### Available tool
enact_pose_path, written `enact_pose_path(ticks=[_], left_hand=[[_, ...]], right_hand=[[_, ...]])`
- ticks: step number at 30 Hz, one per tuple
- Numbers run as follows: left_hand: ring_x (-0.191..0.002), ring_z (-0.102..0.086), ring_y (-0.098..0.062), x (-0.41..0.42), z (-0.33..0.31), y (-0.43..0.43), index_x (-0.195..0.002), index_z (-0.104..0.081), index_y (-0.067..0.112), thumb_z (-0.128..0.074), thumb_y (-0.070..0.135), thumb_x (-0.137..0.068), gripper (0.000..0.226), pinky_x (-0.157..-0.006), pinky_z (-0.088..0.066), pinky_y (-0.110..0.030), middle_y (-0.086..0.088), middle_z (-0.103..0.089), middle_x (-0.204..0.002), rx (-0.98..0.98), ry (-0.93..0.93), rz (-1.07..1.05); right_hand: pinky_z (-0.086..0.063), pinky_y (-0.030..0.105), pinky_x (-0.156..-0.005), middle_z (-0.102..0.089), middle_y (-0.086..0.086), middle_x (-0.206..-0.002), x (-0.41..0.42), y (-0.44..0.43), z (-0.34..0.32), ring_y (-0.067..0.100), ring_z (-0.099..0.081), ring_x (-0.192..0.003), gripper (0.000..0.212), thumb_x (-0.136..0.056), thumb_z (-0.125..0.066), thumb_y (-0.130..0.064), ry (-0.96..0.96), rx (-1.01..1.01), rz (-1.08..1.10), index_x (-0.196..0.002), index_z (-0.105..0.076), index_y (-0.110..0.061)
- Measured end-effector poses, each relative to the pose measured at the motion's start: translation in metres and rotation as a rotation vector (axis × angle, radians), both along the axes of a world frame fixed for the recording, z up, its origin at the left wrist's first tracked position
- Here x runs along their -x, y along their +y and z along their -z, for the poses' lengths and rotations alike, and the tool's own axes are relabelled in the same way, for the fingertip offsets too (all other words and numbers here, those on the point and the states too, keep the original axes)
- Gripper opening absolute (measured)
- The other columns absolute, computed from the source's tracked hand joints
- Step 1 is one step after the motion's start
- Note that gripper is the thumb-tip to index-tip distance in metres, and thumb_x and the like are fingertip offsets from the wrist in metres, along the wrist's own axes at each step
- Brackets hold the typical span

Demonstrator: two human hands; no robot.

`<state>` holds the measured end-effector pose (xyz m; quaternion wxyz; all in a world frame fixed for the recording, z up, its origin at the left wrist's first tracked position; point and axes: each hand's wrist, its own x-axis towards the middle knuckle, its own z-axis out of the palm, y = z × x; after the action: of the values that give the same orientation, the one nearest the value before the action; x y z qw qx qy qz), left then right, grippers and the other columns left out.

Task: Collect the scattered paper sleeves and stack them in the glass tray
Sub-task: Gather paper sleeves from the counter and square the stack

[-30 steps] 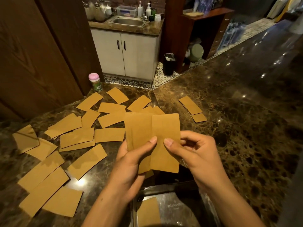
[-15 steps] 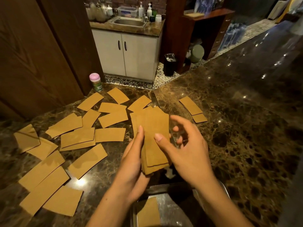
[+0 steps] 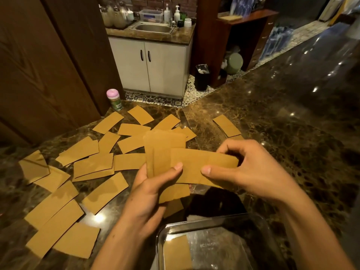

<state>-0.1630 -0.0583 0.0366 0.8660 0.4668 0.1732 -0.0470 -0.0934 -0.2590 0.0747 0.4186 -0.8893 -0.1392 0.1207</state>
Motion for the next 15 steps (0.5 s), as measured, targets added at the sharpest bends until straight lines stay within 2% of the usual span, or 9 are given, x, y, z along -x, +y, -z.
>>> enact_pose_path(ticks=[2,4,7,11,13,15], left_hand=[[-0.072,-0.076,-0.021,0.000,-0.001,-0.002,-0.112,-0.064,0.013,-0.073,0.008,-0.067,0.046,-0.056,-0.061,-0.031,-0.007,-0.079,-0.085,-0.023,0.002,0.015],[-0.072,-0.076,-0.021,0.000,-0.002,-0.004,-0.111,-0.063,0.015,-0.075,0.011,-0.066,0.047,-0.056,-0.061,-0.032,-0.007,-0.079,-0.084,-0.044,0.004,0.041],[-0.076,-0.077,-0.024,-0.002,-0.001,-0.007,-0.116,-0.063,0.016,-0.076,0.019,-0.067,0.051,-0.060,-0.062,-0.035,-0.009,-0.079,-0.090,-0.019,0.020,0.050],[-0.079,-0.074,-0.030,-0.007,0.000,-0.007,-0.123,-0.064,0.015,-0.067,0.035,-0.081,0.047,-0.064,-0.063,-0.038,-0.018,-0.076,-0.103,0.115,0.058,0.014],[-0.086,-0.075,-0.028,-0.007,0.002,-0.007,-0.126,-0.063,0.013,-0.067,0.029,-0.082,0.046,-0.065,-0.063,-0.036,-0.016,-0.076,-0.107,0.117,0.070,-0.044],[-0.094,-0.075,-0.026,-0.008,0.004,-0.007,-0.127,-0.061,0.012,-0.071,0.021,-0.079,0.050,-0.069,-0.063,-0.036,-0.014,-0.076,-0.109,0.089,0.066,-0.112]], right_hand=[[-0.061,0.034,-0.070,-0.078,-0.012,-0.082,-0.003,-0.001,-0.008,0.002,-0.072,-0.074,0.027,-0.068,-0.089,-0.049,0.090,0.037,-0.133,-0.083,-0.079,-0.029],[-0.063,0.038,-0.079,-0.080,-0.011,-0.089,-0.002,0.001,-0.009,0.005,-0.076,-0.080,0.025,-0.072,-0.089,-0.041,0.167,0.029,-0.221,-0.093,-0.079,-0.032],[-0.064,0.041,-0.079,-0.080,-0.007,-0.089,0.004,0.007,0.002,0.011,-0.077,-0.080,0.020,-0.078,-0.087,-0.037,0.190,0.002,-0.212,-0.092,-0.076,-0.028],[-0.064,0.048,-0.080,-0.081,0.003,-0.093,0.011,0.017,0.026,0.023,-0.078,-0.085,0.017,-0.084,-0.082,-0.022,0.150,-0.343,0.114,-0.098,-0.074,-0.019],[-0.065,0.046,-0.081,-0.082,0.007,-0.097,0.019,0.025,0.036,0.028,-0.078,-0.091,0.025,-0.082,-0.080,-0.017,0.223,-0.595,0.242,-0.106,-0.073,-0.015],[-0.065,0.040,-0.082,-0.081,0.008,-0.104,0.026,0.031,0.040,0.027,-0.078,-0.096,0.035,-0.080,-0.078,-0.015,0.302,-0.743,0.261,-0.115,-0.071,-0.013]])
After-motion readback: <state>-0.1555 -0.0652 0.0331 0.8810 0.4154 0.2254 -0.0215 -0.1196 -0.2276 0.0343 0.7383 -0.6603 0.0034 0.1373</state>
